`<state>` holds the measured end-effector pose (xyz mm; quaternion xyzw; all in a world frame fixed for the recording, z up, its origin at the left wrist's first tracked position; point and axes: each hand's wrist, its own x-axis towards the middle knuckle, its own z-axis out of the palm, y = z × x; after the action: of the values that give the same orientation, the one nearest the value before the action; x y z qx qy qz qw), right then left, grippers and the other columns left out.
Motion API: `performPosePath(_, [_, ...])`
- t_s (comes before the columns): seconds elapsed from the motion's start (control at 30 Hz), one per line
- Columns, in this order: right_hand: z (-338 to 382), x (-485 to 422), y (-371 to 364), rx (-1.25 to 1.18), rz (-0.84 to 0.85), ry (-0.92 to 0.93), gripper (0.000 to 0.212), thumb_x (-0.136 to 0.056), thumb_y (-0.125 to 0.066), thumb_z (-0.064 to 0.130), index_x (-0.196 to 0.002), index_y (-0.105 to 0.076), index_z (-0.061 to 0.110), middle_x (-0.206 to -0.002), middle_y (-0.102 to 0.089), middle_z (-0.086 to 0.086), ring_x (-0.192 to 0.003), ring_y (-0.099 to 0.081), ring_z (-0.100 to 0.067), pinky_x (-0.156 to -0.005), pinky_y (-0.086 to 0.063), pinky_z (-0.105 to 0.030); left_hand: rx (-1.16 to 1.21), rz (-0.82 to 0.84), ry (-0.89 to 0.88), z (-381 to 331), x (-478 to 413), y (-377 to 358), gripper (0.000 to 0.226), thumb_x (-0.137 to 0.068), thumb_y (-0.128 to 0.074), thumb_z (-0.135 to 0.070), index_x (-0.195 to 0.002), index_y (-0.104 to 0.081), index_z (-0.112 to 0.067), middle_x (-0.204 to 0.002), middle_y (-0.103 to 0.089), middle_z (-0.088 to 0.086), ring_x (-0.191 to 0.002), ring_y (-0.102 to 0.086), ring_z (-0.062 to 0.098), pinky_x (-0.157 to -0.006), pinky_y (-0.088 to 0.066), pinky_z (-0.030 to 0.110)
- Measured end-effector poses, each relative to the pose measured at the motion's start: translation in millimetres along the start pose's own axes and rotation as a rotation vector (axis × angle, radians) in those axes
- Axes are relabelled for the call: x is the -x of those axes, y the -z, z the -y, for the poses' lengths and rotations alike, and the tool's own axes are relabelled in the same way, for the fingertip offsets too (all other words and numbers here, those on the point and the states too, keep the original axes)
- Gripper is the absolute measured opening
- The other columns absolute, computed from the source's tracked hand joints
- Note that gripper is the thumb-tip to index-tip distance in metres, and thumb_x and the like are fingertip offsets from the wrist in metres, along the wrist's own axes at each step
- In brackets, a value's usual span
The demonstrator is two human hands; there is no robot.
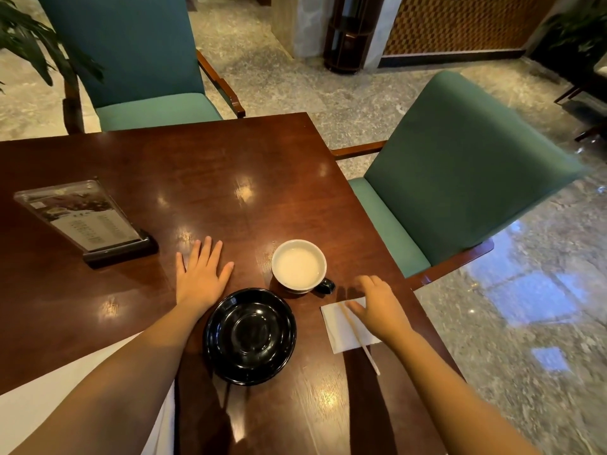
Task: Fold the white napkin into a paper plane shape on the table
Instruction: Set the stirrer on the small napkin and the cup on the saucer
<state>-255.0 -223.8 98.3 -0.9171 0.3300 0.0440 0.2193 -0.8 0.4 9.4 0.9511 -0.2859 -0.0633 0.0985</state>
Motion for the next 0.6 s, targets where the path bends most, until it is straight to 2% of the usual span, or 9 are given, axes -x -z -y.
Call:
performPosePath(0.2, [20,-27,-3,-0.001,0.120,0.033,0.047,-0.087,-0.063,0.033,-0.127,-0.047,0.014,-0.126,-0.052,-0.008,-0.112,-0.051,-0.023,-0.092,-0.048,-0.036,-0.016,0.001,0.004,0,-1,-1,0.063,-0.093,-0.021,-0.057,-0.148,-0.013,-0.026,-0.159,-0.008,-0.001,-0.146,0.001,0.018,-0.115,0.006,0.049])
performPosePath(0.37, [29,-32,-13,-0.032,0.168,0.084,0.033,-0.092,-0.056,0.033,-0.118,-0.054,0.013,-0.115,-0.058,-0.010,-0.098,-0.056,-0.023,-0.082,-0.048,-0.035,-0.017,-0.026,-0.001,1,0,-4,0.063,-0.093,-0.022,-0.056,-0.148,-0.016,-0.026,-0.159,-0.011,0.000,-0.146,-0.001,0.018,-0.115,0.005,0.050])
performPosePath(0.47, [31,-31,-17,-0.145,0.169,0.072,0.027,-0.095,-0.052,0.029,-0.112,-0.059,0.010,-0.105,-0.065,-0.012,-0.089,-0.059,-0.024,-0.079,-0.051,-0.040,-0.016,-0.039,-0.004,1,0,-5,0.062,-0.094,-0.023,-0.055,-0.148,-0.017,-0.026,-0.159,-0.012,0.000,-0.146,-0.002,0.018,-0.115,0.005,0.050])
performPosePath(0.6, [30,-32,-17,-0.237,0.165,0.051,0.023,-0.095,-0.053,0.025,-0.108,-0.062,0.008,-0.097,-0.068,-0.011,-0.078,-0.062,-0.023,-0.073,-0.053,-0.037,-0.018,-0.049,-0.003,0,1,-5,0.061,-0.094,-0.024,-0.054,-0.148,-0.017,-0.026,-0.159,-0.012,0.000,-0.146,-0.002,0.018,-0.115,0.005,0.050])
